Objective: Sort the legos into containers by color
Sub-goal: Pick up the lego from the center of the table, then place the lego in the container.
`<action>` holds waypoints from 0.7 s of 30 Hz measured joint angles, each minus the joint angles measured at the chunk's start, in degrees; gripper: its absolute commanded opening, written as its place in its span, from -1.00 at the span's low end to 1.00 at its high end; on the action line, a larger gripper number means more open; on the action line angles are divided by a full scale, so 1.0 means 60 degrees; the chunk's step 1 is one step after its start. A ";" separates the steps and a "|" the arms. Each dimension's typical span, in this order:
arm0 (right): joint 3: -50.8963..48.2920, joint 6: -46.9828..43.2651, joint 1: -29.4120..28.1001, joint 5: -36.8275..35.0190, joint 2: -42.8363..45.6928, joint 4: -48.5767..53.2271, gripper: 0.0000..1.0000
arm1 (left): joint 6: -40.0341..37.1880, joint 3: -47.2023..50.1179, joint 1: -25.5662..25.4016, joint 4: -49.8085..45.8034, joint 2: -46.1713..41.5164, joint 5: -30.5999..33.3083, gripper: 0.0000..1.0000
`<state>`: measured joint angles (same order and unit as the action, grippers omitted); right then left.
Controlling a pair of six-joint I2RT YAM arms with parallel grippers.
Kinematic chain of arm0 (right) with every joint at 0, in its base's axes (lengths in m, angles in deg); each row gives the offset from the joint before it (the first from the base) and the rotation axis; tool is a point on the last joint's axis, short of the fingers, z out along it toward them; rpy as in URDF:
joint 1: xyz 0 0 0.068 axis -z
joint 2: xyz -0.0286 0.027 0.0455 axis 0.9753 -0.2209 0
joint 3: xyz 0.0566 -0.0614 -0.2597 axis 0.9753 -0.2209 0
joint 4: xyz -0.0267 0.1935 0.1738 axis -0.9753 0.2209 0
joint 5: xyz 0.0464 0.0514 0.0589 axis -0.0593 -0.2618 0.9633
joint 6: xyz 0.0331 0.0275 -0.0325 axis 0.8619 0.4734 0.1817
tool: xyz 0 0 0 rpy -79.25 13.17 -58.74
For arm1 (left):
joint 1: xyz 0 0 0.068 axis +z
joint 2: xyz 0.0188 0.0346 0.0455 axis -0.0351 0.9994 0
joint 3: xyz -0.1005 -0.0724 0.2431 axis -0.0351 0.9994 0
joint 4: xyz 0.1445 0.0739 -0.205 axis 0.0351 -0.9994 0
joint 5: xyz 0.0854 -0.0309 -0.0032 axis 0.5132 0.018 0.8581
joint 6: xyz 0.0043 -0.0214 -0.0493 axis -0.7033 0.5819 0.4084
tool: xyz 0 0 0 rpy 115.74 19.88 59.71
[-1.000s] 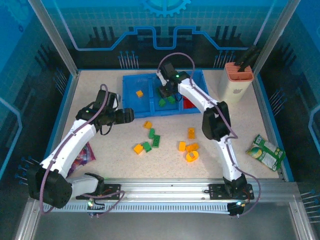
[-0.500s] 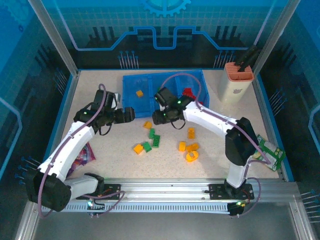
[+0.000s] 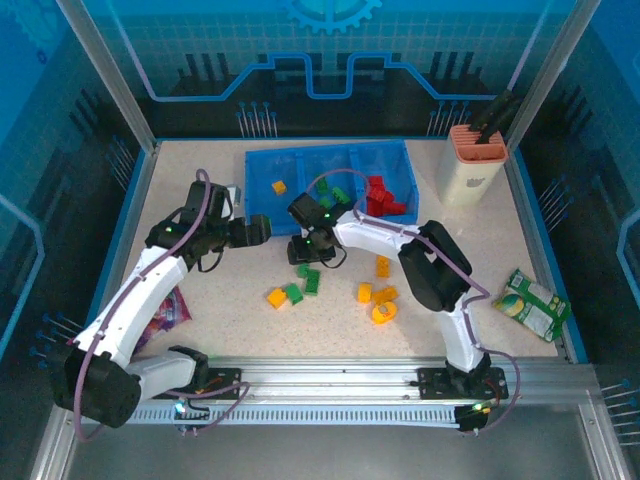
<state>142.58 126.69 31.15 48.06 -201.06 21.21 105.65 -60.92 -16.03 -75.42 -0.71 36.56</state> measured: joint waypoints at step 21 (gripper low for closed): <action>0.0703 -0.2248 0.0182 -0.2204 0.0146 0.1876 -0.61 | -0.0004 0.0036 0.0000 -0.0007 -0.0076 0.0011 0.97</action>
<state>146.80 113.20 32.25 34.84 -200.18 32.46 105.63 -60.70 -16.03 -75.47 -1.17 36.63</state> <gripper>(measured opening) 0.257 0.982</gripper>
